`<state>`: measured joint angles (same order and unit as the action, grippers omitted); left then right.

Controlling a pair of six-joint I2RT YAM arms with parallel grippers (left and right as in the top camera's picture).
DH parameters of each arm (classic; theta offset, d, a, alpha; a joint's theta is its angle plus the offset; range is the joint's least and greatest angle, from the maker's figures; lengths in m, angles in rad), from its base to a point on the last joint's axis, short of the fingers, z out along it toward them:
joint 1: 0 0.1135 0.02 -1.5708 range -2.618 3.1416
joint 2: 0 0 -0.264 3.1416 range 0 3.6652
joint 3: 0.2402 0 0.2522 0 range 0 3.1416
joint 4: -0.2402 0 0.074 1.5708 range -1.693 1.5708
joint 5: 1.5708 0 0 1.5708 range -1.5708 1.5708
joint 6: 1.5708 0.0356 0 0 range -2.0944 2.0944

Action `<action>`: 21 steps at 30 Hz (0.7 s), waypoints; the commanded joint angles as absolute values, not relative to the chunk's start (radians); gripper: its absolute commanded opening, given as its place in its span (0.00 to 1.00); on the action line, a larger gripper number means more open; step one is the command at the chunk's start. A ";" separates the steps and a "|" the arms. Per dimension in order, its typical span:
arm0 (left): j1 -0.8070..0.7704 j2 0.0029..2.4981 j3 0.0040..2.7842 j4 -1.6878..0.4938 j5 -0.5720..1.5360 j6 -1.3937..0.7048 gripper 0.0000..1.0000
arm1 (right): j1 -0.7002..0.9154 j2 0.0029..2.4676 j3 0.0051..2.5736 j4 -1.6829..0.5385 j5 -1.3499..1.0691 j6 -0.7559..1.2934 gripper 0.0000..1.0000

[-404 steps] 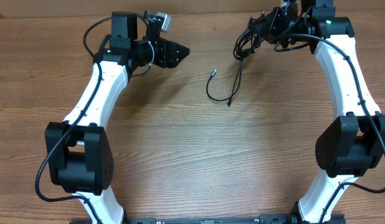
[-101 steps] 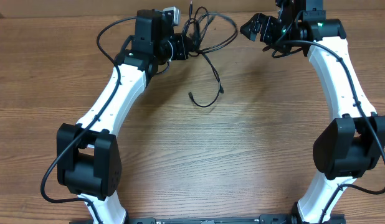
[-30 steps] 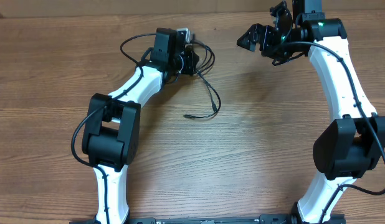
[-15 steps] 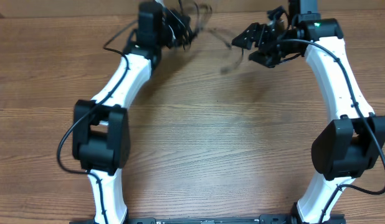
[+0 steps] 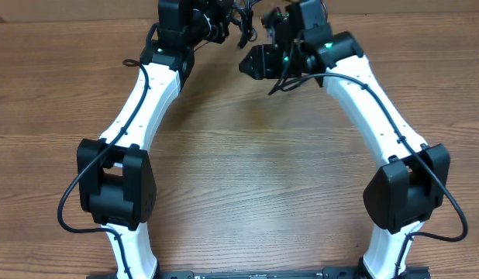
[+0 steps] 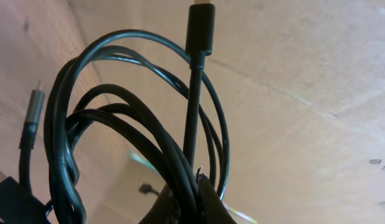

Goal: Untangle cables

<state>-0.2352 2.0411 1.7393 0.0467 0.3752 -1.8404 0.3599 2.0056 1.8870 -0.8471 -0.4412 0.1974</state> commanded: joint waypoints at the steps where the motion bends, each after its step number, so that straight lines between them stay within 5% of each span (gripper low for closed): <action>1: -0.221 2.019 1.759 0.056 0.466 -1.971 0.04 | 0.374 1.989 1.902 -0.804 -0.227 0.174 0.55; 21: -0.211 2.019 1.759 -0.002 0.533 -1.979 0.04 | 0.421 1.933 1.925 -0.725 -0.169 0.000 0.62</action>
